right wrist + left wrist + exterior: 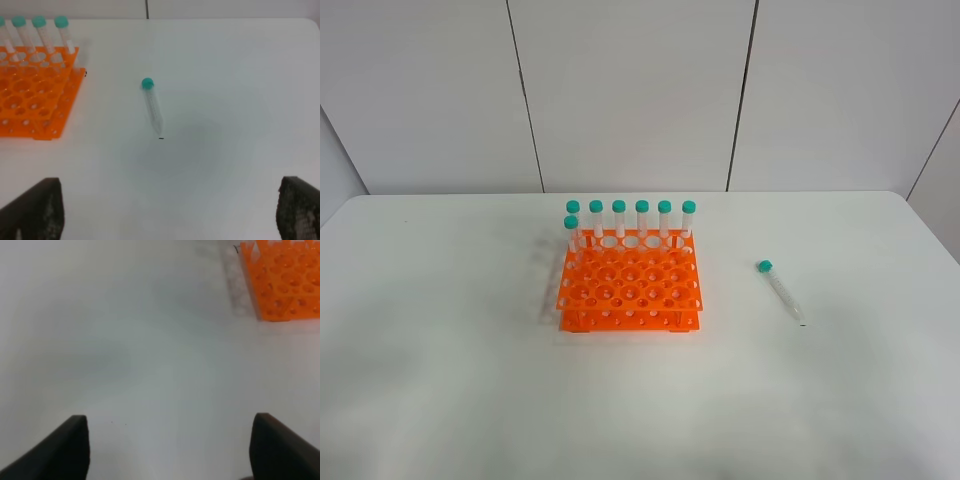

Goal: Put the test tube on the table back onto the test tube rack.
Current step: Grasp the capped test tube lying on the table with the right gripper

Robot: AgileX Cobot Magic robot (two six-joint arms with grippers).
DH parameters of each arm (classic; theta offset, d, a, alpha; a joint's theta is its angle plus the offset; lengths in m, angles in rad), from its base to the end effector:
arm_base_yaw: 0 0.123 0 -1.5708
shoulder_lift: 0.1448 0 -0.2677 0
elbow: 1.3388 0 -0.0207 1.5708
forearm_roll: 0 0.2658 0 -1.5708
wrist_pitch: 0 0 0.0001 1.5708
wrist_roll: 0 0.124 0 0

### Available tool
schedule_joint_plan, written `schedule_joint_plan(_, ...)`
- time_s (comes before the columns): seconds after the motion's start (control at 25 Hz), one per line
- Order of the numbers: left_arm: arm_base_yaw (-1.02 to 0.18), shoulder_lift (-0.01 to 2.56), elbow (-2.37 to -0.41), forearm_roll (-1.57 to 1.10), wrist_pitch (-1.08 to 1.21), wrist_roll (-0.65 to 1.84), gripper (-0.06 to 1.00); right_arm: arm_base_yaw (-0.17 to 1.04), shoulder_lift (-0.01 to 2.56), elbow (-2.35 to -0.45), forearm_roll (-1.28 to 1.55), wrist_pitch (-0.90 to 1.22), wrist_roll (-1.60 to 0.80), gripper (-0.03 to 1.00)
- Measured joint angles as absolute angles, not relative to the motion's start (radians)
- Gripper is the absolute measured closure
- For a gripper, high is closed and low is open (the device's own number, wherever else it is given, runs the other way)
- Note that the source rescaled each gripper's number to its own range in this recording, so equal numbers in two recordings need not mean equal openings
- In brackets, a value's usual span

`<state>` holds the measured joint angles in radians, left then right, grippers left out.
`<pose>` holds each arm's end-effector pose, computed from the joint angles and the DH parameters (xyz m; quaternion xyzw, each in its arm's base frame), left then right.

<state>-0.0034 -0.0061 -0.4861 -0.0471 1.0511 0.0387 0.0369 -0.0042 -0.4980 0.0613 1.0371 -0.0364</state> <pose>0.0563 -0.0053 0.2665 0.0186 0.8523 -0.0143 0.5225 0.0557 0.0086 0.2719 -0.0319 0.8454 0.0308 0.5322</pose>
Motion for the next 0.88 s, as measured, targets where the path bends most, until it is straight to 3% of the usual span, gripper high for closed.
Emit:
schedule_joint_plan(0.64, -0.003, -0.006, -0.486, -0.047, 1.051, 0.039, 0.03, 0.037, 0.003, -0.499, 0.058, 1.029, -0.035, 0.06)
schedule_joint_plan(0.88, -0.003, -0.006, -0.486, -0.047, 1.051, 0.039, 0.03, 0.037, 0.263, -0.597, 0.071, 0.965, -0.035, 0.06)
